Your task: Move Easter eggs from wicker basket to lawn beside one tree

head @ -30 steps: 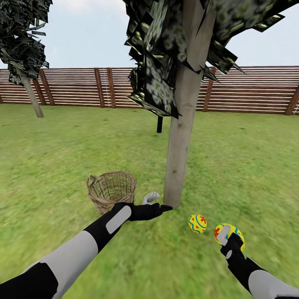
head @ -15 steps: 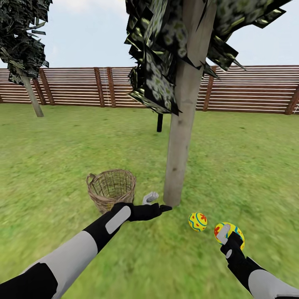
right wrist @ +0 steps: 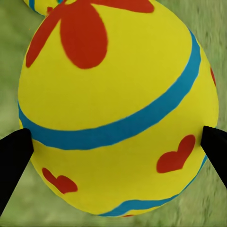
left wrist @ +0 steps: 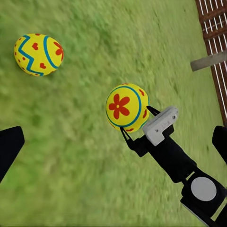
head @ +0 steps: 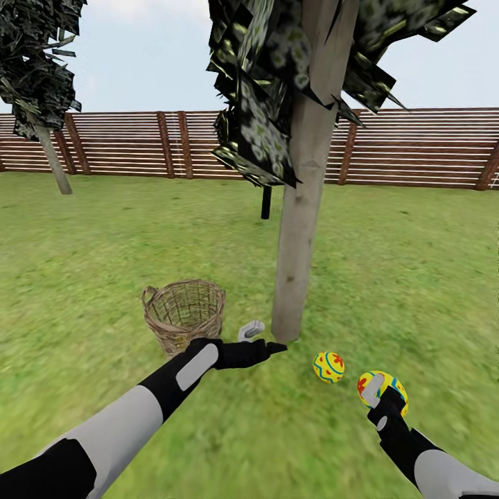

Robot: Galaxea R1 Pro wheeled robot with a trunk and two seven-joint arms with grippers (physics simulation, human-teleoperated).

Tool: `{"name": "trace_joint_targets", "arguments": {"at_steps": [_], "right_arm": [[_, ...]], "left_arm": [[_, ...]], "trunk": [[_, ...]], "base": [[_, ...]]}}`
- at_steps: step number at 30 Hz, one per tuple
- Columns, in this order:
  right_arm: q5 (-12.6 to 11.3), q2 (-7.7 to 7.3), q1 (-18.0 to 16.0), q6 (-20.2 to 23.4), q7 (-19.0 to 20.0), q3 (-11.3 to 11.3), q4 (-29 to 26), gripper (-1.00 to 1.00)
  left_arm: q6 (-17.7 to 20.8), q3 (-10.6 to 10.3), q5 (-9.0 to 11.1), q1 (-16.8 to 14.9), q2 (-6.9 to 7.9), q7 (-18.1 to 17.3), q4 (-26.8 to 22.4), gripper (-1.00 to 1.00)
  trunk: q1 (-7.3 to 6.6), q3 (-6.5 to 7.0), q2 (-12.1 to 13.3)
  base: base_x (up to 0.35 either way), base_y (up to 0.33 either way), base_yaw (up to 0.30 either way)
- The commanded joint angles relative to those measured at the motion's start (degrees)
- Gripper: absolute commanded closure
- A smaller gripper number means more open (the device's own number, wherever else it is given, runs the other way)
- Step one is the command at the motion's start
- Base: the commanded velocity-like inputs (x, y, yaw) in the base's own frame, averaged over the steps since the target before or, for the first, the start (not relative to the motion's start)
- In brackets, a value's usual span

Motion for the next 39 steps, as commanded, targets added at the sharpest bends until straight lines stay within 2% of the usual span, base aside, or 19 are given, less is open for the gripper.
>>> {"name": "trace_joint_targets", "arguments": {"at_steps": [1, 8, 13, 18, 20, 27, 29, 31, 32, 35, 39], "right_arm": [[0.44, 0.00, 0.00, 0.35, -0.09, 0.09, 0.02, 1.00], [0.50, 0.11, 0.00, 0.35, -0.06, 0.17, 0.67, 1.00], [0.52, 0.17, 0.00, 0.22, 0.00, 0.18, 0.88, 1.00], [0.54, 0.19, 0.00, -1.65, 0.00, 0.20, 0.87, 1.00], [0.59, 0.24, -0.02, -1.70, 0.20, 0.23, 0.61, 1.00], [0.50, 0.57, -4.59, -1.26, 1.08, 0.19, 0.98, 1.00], [-0.66, 0.47, -5.99, -1.13, 2.92, 0.18, 1.44, 1.00], [-4.14, 0.44, -7.02, -1.07, 4.15, 0.18, 2.11, 1.00], [-5.00, 0.40, -7.32, -1.02, 4.31, 0.18, 2.24, 1.00], [-5.80, 0.28, -7.74, -0.78, 5.02, 0.18, 2.41, 1.00], [-6.05, 0.18, -9.01, -0.72, 7.89, 0.18, 4.88, 1.00]], "left_arm": [[0.14, -0.09, 0.16, -0.07, 0.00, -0.11, 0.07, -1.00], [0.14, -0.09, 0.16, -0.07, 0.01, -0.11, 0.04, -1.00], [0.05, -0.09, 0.24, -0.07, 0.24, -0.12, 0.03, -1.00], [-0.07, -0.09, 0.25, 0.24, 0.19, -0.11, 0.02, -1.00], [-1.21, -0.09, 0.30, 0.27, 0.17, -0.11, 0.01, -1.00], [-2.41, -0.09, 0.34, 0.28, 0.10, -0.11, 0.09, -1.00], [-2.41, -0.09, 0.34, 0.28, 0.07, -0.11, 0.09, -1.00], [-2.41, -0.09, 0.34, 0.28, 0.01, -0.11, 0.09, -1.00], [-2.41, -0.09, 0.34, 0.28, -0.03, -0.11, 0.09, -1.00], [-2.41, -0.10, 0.34, 0.28, -0.10, -0.11, 0.09, -1.00], [-2.41, -0.10, 0.34, 0.28, -0.17, -0.11, 0.09, -1.00]], "trunk": [[-0.01, -0.05, -0.02], [-0.01, -0.05, -0.02], [-0.01, -0.05, -0.02], [1.08, -0.95, -2.03], [1.52, -1.31, -2.83], [3.06, -2.56, -5.64], [3.25, -2.98, -5.94], [3.30, -3.42, -5.97], [3.33, -3.64, -5.98], [3.40, -4.31, -6.02], [3.51, -5.19, -6.07]], "base": [[0.000, -0.269, 0.000], [0.028, -0.286, 0.000], [0.019, -0.049, 0.000], [0.000, -0.001, 0.000], [0.000, 0.000, 0.000], [0.000, 0.000, 0.000], [0.000, 0.000, 0.000], [0.000, 0.000, 0.000], [0.000, 0.000, 0.000], [0.000, 0.000, 0.000], [0.000, 0.000, 0.000]]}}
